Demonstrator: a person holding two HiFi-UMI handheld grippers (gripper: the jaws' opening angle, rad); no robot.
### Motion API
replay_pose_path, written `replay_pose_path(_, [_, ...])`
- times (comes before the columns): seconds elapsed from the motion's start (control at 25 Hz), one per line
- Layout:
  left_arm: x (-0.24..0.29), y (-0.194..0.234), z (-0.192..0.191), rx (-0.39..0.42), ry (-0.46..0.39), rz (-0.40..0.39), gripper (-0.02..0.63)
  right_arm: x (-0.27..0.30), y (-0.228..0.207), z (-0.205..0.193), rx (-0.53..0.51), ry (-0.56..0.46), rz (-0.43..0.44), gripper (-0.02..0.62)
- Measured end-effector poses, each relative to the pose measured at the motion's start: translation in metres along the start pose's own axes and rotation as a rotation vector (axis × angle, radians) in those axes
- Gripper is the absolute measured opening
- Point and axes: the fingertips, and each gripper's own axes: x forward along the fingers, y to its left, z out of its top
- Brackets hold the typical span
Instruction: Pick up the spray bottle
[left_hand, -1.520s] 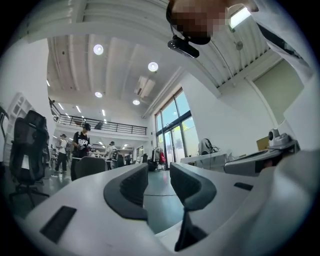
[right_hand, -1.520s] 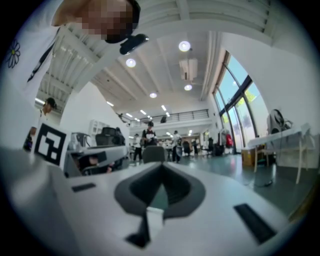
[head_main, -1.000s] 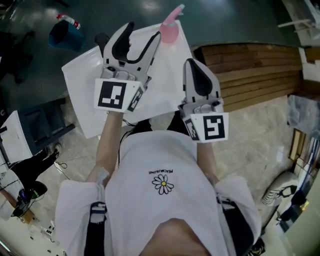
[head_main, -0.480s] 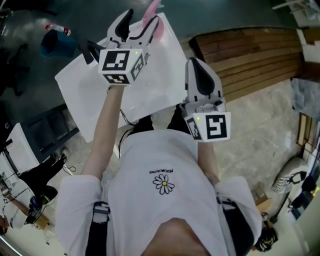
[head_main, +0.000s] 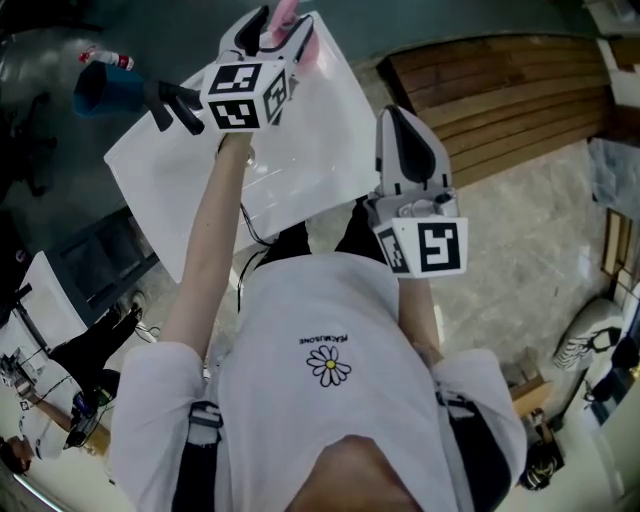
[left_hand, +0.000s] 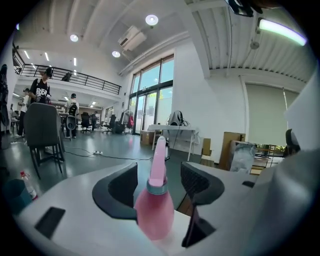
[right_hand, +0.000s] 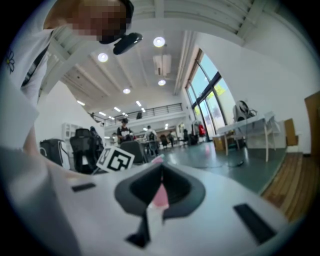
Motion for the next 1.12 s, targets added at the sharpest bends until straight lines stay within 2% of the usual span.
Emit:
replay_pose_path(0.2, [0.012,-0.002,-0.013,0.012,0.046,-0.005,0.273,-0.001,-0.009,-0.002,-0.001,0.009,-0.010,0.029])
replay_pose_path(0.6, [0.018,0.003,-0.026,0.054,0.086,0.030,0.186,-0.004,-0.018,-0.010,0.006,0.028,-0.023,0.029])
replay_pose_path(1.12, [0.023,0.004,-0.025,0.069,0.077,0.032,0.173,0.000,-0.015,-0.016,0.010,0.036,-0.017,0.029])
